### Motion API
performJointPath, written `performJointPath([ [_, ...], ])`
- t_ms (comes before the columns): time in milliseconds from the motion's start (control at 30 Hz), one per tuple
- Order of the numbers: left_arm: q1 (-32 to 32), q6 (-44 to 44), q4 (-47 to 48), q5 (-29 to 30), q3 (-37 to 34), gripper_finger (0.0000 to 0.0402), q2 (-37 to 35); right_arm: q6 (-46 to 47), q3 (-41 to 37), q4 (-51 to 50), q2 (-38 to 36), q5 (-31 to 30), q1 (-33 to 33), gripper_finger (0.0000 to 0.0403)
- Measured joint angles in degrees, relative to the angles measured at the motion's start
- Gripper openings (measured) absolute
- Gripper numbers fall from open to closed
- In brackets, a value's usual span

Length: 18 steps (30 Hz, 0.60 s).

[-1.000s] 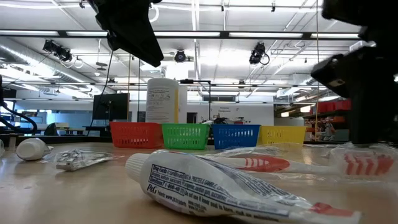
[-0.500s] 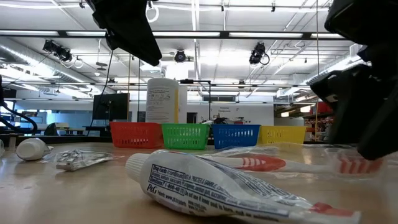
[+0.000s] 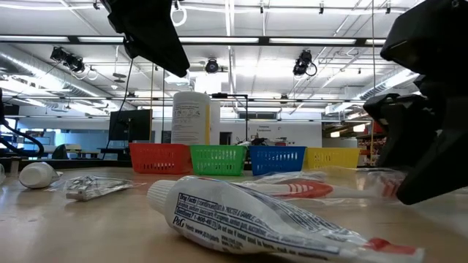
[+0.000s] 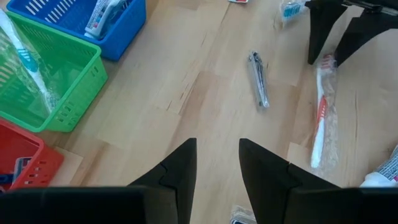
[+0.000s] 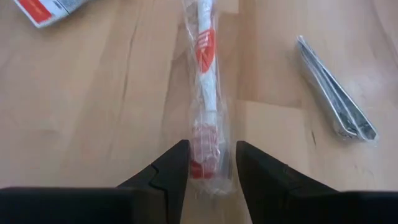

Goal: Pick & Place Travel size toiletries
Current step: Put the orange toothbrush into the green bin

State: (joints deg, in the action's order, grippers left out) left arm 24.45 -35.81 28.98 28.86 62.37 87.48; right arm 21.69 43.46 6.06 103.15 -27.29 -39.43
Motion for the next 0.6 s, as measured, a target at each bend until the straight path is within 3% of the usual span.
performJointPath([
  [333, 0.0, 0.0, 0.0, 0.0, 0.0, 0.0127, 0.0, -0.1, 0.0, 1.0, 0.0, 2.1, 1.0, 0.0085],
  [600, 0.0, 0.0, 0.0, 0.0, 0.0, 0.0127, 0.0, 1.4, 0.0, 2.9, 0.0, 2.5, 1.6, 0.0076],
])
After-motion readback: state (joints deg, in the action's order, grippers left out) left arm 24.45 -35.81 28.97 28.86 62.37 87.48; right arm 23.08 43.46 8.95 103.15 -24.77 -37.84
